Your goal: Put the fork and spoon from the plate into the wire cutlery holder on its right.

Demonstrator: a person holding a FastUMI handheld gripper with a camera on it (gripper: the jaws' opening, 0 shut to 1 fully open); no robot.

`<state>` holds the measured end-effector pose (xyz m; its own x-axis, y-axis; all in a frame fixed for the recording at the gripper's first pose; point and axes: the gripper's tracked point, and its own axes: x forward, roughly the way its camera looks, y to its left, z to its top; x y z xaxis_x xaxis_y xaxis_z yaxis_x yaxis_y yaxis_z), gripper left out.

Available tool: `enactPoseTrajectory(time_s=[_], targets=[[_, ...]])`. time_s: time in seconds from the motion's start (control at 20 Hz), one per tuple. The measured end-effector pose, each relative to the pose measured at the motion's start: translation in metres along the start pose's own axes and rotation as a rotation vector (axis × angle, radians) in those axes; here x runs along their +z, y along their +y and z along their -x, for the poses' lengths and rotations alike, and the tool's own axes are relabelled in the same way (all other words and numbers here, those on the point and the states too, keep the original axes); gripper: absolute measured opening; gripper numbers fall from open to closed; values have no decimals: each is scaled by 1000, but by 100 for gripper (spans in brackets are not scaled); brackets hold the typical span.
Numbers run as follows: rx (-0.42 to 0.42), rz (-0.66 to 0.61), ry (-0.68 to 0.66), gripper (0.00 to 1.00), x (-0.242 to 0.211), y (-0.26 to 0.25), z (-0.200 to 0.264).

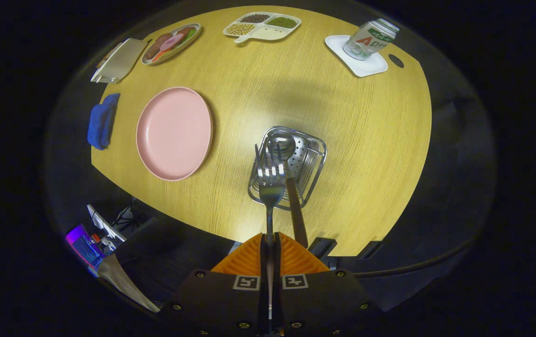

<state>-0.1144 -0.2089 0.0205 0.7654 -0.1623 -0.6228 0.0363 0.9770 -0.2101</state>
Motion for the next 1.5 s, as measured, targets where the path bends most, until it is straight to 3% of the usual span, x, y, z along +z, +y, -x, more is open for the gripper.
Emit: enactPoseTrajectory(time_s=[0.25,0.65,1.1,1.5], targets=[[-15,69,158,3,-1,-12,-1],[-30,136,286,3,26,-4,-9],[-27,136,449,3,20,-6,0],[-14,76,495,3,18,-5,3]])
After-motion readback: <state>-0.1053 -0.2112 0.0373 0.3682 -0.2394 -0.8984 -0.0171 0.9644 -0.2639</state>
